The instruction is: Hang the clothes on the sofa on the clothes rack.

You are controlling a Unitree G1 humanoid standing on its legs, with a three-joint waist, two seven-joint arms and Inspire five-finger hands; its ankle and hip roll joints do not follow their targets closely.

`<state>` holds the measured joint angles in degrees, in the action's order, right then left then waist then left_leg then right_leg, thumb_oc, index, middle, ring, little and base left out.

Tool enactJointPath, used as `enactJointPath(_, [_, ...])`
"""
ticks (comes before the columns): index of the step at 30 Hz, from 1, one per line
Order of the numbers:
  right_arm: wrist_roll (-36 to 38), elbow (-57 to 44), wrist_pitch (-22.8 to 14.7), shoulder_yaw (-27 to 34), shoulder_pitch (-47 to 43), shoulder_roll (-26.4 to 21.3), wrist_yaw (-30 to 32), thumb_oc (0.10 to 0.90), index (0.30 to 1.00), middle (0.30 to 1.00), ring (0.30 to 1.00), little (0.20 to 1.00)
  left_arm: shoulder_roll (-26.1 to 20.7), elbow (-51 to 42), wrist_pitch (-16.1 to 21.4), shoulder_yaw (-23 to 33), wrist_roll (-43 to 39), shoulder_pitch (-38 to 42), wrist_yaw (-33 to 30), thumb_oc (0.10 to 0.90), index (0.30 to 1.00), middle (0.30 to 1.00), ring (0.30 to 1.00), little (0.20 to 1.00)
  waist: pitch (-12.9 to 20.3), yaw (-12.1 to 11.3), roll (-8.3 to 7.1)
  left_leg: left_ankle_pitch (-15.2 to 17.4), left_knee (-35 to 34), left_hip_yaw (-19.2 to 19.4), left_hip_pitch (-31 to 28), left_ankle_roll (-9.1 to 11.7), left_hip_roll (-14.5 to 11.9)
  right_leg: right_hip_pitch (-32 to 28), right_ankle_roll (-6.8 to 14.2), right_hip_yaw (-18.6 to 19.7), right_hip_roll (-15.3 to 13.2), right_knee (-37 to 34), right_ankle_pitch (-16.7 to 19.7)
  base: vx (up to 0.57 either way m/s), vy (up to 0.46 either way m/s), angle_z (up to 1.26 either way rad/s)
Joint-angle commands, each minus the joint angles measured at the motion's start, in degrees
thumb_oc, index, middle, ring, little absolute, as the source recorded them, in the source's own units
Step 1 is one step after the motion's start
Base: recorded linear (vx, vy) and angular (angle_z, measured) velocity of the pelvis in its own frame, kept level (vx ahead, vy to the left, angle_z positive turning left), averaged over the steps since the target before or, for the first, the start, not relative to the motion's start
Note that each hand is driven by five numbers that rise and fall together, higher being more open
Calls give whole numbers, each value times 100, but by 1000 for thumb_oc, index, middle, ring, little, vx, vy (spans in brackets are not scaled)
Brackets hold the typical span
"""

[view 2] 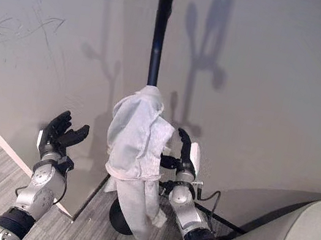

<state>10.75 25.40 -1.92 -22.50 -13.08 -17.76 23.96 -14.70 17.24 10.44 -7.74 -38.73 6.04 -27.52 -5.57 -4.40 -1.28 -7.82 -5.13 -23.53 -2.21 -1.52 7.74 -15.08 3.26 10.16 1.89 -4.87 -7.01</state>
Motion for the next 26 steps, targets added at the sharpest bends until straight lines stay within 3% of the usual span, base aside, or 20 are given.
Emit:
enactJointPath(1, [1594, -826, -1138, 579, 602, -79, -858, 800, 900, 900, 900, 900, -285, -399, 386, 393, -169, -338, 521, 800, 900, 900, 900, 900, 675, -91, 149, 708, 13, -172, -80, -211, 146, 963, -195, 33, 154, -13, 627, 10, 2, -5])
enactJointPath(4, [2866, -625, -1588, 983, 1093, 316, -1370, 800, 900, 900, 900, 900, -311, -119, 453, 509, -77, -893, 1198, 800, 900, 900, 900, 900, 649, -82, 139, 729, 13, -158, -110, -192, 135, 936, -198, 36, 155, -13, 613, 9, 2, -3])
enactJointPath(8, [4093, 9, -1684, 1468, 1687, 879, -1708, 800, 900, 900, 900, 900, 80, 1322, 353, 742, -594, -1345, 1805, 800, 900, 900, 900, 900, 656, -51, 137, 752, 13, -150, -107, -187, 123, 934, -211, 37, 158, -13, 589, 0, 0, 0])
enactJointPath(11, [4280, 804, -1560, 1591, 1836, 1113, -1699, 800, 900, 900, 900, 900, 405, 3050, 54, 951, -811, -1346, 2124, 800, 900, 900, 900, 900, 651, 5, 159, 773, 13, -144, -130, -184, 118, 927, -214, 3, 158, 7, 545, 0, 0, 0])
enactJointPath(13, [4327, 1347, -1462, 1627, 1820, 1193, -1775, 800, 900, 900, 900, 900, 435, 4003, 5, 1064, -447, -1297, 2296, 800, 900, 900, 900, 900, 647, 25, 168, 769, 13, -145, -120, -176, 119, 941, -218, -11, 156, 16, 530, 0, 0, 0])
enactJointPath(14, [4332, 1360, -1465, 1630, 1807, 1192, -1784, 800, 900, 900, 900, 900, 433, 4022, 12, 1070, -446, -1281, 2306, 800, 900, 900, 900, 900, 642, 27, 168, 770, 13, -147, -119, -176, 119, 943, -218, -13, 156, 17, 529, 0, 0, 0])
enactJointPath(15, [4456, 2196, -1354, 1678, 1694, 1276, -1860, 800, 900, 900, 900, 900, 396, 4993, 7, 1082, -15, -1146, 2390, 800, 900, 900, 900, 900, 643, 30, 166, 771, 13, -146, -116, -173, 117, 950, -221, -36, 150, 20, 524, 0, 0, 0])
enactJointPath(18, [4690, 3847, -1075, 2011, 1322, 1398, -1849, 800, 900, 900, 900, 900, 413, 6006, -130, 1005, 682, -946, 2455, 800, 900, 900, 900, 900, 653, -14, 157, 767, 13, -169, -108, -165, 125, 946, -228, -98, 144, -3, 512, 0, 0, 0])
enactJointPath(22, [4715, 5306, -689, 2606, 1074, 1378, -1734, 800, 900, 900, 900, 900, 514, 6700, -363, 1084, 1073, -987, 2524, 800, 900, 900, 900, 900, 708, -114, 164, 780, 13, -244, -137, -167, 140, 896, -238, -186, 141, -13, 459, 41, -11, 11])
enactJointPath(26, [4742, 5789, -494, 2892, 1164, 1335, -1770, 800, 900, 900, 900, 900, 597, 6638, -335, 997, 1070, -1002, 2626, 800, 900, 900, 900, 900, 740, -182, 153, 748, 13, -356, -117, -146, 145, 904, -243, -305, 129, -13, 426, 47, -11, 11])
